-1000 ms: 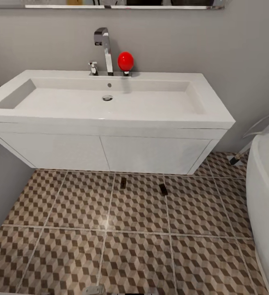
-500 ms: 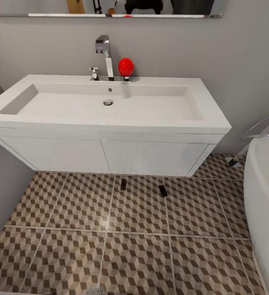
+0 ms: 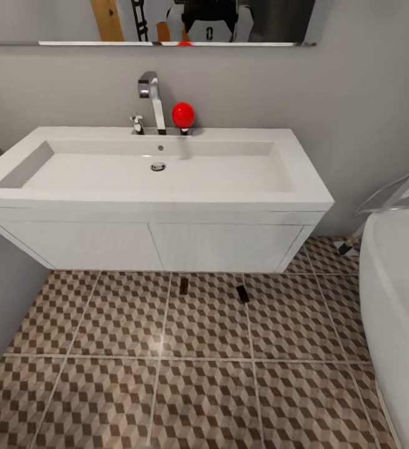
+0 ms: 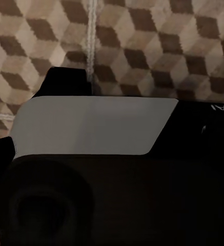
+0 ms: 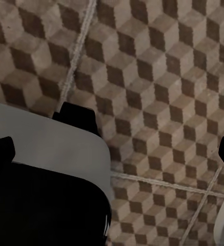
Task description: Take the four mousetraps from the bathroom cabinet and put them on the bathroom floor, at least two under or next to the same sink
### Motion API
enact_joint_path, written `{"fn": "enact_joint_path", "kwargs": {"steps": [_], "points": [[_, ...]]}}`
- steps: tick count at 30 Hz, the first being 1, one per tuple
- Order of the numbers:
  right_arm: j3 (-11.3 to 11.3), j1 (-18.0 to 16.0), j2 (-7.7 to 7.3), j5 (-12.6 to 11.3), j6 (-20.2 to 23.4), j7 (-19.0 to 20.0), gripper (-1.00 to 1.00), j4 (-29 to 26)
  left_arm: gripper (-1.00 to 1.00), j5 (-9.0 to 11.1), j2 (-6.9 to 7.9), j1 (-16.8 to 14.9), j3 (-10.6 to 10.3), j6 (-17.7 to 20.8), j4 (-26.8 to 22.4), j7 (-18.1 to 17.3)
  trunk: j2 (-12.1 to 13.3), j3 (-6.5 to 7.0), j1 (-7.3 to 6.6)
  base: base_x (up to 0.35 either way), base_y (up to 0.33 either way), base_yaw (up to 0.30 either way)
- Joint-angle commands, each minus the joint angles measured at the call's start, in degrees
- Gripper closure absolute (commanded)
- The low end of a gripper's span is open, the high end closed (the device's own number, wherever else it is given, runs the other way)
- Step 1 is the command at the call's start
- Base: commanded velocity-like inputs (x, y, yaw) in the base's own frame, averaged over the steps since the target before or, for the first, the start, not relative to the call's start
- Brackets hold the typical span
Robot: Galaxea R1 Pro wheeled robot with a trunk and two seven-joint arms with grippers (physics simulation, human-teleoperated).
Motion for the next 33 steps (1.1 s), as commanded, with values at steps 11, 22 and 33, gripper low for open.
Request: {"fn": "enact_joint_path", "kwargs": {"steps": [11,22,33], "points": [[0.5,0.0,-0.16,-0.6,-0.3,-0.1,-1.00,0.2,-1.00,0.4,0.50,0.0,-0.5,-0.4,0.0,0.4,4.4,2.57,-2.42,0.000,0.000,-0.078],[0.5,0.1,-0.09,-0.6,-0.2,-0.1,-1.00,0.2,-1.00,0.4,0.72,0.0,-0.5,-0.4,-0.1,0.3,4.8,2.81,-2.64,0.000,0.000,-0.006],[0.5,0.8,-0.10,-0.3,-0.5,-0.1,-1.00,0.1,-1.00,0.4,1.37,0.0,-0.5,-0.3,0.1,0.4,4.8,3.81,-2.64,0.000,0.000,0.000]]}}
